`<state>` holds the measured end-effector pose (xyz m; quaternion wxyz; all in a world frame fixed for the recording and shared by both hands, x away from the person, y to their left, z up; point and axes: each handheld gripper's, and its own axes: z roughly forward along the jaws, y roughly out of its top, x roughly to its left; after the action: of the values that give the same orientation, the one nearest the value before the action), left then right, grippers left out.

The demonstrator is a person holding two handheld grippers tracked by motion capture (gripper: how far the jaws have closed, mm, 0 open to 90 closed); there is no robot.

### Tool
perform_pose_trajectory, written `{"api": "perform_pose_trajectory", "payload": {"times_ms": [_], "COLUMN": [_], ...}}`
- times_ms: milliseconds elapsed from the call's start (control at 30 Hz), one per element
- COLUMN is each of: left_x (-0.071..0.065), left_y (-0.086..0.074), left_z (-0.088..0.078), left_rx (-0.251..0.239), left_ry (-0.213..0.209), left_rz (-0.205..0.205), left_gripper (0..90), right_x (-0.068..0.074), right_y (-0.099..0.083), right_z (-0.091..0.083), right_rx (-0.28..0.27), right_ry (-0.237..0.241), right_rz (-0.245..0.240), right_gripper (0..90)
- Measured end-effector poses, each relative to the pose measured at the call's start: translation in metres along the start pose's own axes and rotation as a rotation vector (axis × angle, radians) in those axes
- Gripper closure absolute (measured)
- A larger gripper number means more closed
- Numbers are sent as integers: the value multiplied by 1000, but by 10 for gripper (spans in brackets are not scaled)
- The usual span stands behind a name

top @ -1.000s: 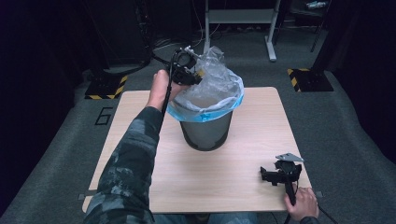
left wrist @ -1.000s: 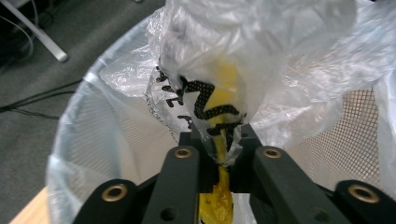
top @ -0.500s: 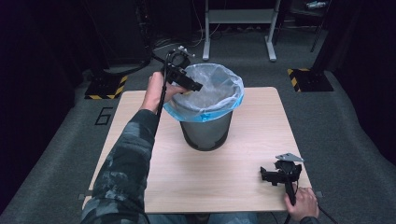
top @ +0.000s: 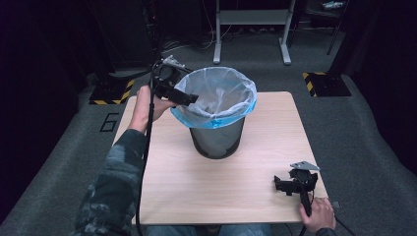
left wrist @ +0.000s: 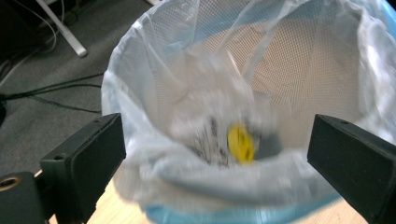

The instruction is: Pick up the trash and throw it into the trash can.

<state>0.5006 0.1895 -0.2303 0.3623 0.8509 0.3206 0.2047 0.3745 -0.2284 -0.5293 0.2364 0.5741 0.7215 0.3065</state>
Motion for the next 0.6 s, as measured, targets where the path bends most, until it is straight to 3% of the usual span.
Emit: {"api": "perform_pose_trajectory", "payload": {"times_ms": [200, 333, 367, 433, 467, 500, 600], "left_x": [0, 1, 1, 0, -2, -2, -7], "left_y": [-40, -86, -86, -109, -136, -136, -181], "left_z": [-17, -13, -13, -6, 7, 7, 34], "left_rx": [-36, -26, -26, -19, 2, 2, 55], "left_ry": [36, 71, 71, 84, 96, 96, 63], "left_rz": [-5, -18, -18, -30, -45, -45, -103], "left_gripper": [23, 21, 20, 21, 16, 10, 0], "right_x": [0, 0, 0, 0, 0, 0, 0], "right_y": [0, 0, 0, 0, 0, 0, 0], "right_z": [0, 0, 0, 0, 0, 0, 0], "right_rx": [-3, -3, -3, -2, -2, -2, -2], "right_ry": [-1, 0, 0, -1, 0, 0, 0], "right_rz": [-3, -4, -4, -7, -7, -7, -7], "right_gripper": [0, 0, 0, 0, 0, 0, 0]}}
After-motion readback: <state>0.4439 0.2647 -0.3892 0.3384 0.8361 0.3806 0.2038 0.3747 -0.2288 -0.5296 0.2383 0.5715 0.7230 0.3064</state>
